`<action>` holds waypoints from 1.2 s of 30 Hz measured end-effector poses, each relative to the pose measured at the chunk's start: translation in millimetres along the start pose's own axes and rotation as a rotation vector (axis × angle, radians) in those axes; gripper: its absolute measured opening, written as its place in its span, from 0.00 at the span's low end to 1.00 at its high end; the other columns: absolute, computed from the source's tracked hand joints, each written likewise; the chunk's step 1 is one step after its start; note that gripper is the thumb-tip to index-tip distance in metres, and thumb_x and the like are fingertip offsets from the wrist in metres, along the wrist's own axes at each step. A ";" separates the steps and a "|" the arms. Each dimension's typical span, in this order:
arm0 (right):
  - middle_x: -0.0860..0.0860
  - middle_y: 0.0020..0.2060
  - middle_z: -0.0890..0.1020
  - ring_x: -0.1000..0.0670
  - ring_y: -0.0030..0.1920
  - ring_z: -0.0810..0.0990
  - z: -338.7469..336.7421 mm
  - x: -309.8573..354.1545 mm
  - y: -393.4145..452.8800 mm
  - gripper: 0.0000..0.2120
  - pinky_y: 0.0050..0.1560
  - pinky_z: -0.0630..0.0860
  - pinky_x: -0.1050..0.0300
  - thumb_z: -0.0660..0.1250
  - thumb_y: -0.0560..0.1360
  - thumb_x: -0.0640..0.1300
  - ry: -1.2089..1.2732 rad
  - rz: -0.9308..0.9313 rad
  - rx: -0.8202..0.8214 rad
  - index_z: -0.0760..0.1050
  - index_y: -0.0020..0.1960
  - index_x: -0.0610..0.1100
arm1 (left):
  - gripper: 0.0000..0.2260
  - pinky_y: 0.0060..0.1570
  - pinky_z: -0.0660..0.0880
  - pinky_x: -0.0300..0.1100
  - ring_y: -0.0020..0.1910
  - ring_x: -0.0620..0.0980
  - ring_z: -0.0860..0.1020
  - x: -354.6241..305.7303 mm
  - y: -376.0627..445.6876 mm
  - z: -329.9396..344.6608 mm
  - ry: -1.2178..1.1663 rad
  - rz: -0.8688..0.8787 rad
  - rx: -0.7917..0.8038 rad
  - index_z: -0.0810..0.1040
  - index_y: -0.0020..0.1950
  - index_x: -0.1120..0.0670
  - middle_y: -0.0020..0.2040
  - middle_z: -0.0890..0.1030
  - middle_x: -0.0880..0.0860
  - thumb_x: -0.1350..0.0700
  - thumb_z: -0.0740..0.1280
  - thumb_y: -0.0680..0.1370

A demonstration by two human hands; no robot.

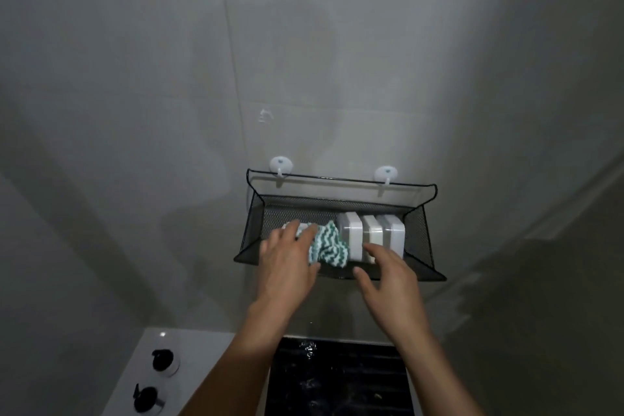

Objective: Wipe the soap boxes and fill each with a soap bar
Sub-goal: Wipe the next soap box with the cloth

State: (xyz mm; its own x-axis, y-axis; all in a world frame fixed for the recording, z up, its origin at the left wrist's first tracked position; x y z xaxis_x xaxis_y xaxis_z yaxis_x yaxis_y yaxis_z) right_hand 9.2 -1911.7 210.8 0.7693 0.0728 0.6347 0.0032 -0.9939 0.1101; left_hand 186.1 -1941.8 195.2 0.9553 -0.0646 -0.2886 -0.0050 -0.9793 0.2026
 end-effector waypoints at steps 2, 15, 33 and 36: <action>0.49 0.64 0.79 0.48 0.65 0.76 4.0 0.6 15.1 0.22 0.64 0.71 0.55 0.70 0.78 0.43 -0.002 0.012 0.004 0.73 0.71 0.45 | 0.31 0.63 0.63 0.48 0.68 0.53 0.65 1.1 20.7 5.6 0.082 0.087 0.045 0.62 0.76 0.41 0.75 0.64 0.48 0.49 0.70 0.75; 0.48 0.56 0.82 0.51 0.49 0.79 9.5 4.6 86.2 0.19 0.50 0.70 0.65 0.65 0.75 0.30 0.048 -0.111 -0.004 0.80 0.62 0.43 | 0.08 0.45 0.75 0.49 0.50 0.56 0.77 -2.6 55.9 -0.5 -0.061 0.167 0.066 0.77 0.53 0.51 0.49 0.76 0.51 0.60 0.67 0.75; 0.47 0.59 0.80 0.43 0.59 0.79 102.6 42.0 129.5 0.22 0.59 0.76 0.47 0.74 0.73 0.52 -0.433 -0.428 0.435 0.72 0.64 0.50 | 0.09 0.42 0.70 0.47 0.48 0.58 0.78 85.7 22.3 -62.4 -0.329 -0.339 -0.204 0.76 0.50 0.53 0.47 0.82 0.54 0.64 0.69 0.74; 0.47 0.59 0.79 0.41 0.58 0.80 103.0 44.2 133.3 0.26 0.58 0.77 0.47 0.74 0.71 0.46 -0.422 -0.437 0.434 0.69 0.66 0.50 | 0.09 0.43 0.73 0.48 0.49 0.58 0.78 88.1 22.5 -62.1 -0.330 -0.355 -0.209 0.76 0.50 0.52 0.47 0.82 0.53 0.64 0.68 0.74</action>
State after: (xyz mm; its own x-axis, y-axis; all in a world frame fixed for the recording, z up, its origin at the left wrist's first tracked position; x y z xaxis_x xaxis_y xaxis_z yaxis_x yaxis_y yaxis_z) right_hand 109.4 -2049.5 174.8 0.8198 0.5174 0.2453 0.5494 -0.8315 -0.0822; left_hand 288.5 -1957.6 232.4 0.7432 0.1746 -0.6459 0.3937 -0.8947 0.2112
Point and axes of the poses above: each hand's wrist, its own y-axis towards the middle knuckle, its own z-axis out of the palm, x = y × z, the point moved 1 cm from there along y, towards the middle knuckle
